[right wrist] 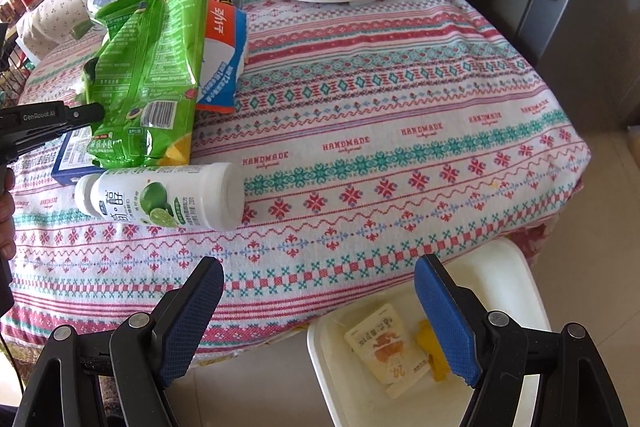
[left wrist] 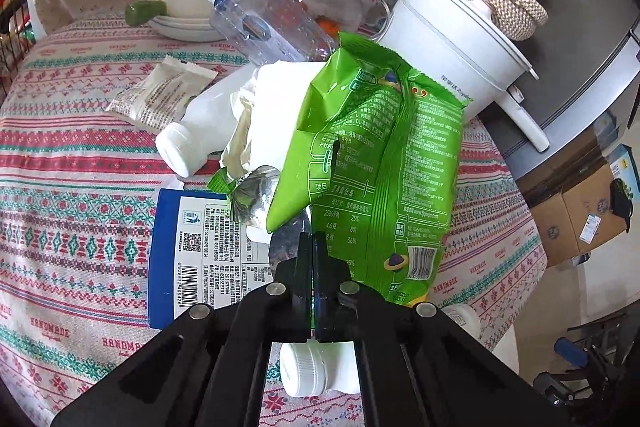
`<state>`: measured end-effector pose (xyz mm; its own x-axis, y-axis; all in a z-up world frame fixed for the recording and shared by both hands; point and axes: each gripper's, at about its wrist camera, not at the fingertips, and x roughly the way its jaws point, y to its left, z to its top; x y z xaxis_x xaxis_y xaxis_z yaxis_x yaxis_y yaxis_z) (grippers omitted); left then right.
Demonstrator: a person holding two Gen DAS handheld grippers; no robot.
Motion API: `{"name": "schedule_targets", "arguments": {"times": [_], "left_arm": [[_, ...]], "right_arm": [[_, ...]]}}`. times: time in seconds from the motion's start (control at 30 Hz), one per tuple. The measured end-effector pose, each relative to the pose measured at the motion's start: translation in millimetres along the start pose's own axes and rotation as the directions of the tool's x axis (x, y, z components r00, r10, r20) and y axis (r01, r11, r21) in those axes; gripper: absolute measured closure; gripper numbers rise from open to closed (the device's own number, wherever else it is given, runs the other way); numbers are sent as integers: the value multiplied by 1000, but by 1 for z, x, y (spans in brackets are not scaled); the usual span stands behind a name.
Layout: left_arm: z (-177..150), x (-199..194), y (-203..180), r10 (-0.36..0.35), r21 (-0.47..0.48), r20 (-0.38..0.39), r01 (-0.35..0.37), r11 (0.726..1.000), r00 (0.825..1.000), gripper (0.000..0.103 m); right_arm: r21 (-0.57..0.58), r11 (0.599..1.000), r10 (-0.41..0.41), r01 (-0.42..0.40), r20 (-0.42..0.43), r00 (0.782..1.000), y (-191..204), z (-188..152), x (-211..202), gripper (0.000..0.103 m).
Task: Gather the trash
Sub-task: 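Grasp the green chip bag with the left gripper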
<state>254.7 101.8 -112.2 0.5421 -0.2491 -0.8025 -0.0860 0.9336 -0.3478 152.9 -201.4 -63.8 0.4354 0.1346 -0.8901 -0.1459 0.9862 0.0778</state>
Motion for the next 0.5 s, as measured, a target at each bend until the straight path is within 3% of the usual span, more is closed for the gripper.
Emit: {"name": "schedule_targets", "arguments": {"times": [0.27, 0.5], "left_arm": [[5, -67, -15, -55, -3, 181, 57, 998, 982, 103], [-14, -145, -26, -5, 55, 281, -11, 998, 960, 103]], "right_arm": [[-21, 1000, -11, 12, 38, 999, 6, -1, -7, 21], [-119, 992, 37, -33, 30, 999, 29, -2, -5, 20]]}}
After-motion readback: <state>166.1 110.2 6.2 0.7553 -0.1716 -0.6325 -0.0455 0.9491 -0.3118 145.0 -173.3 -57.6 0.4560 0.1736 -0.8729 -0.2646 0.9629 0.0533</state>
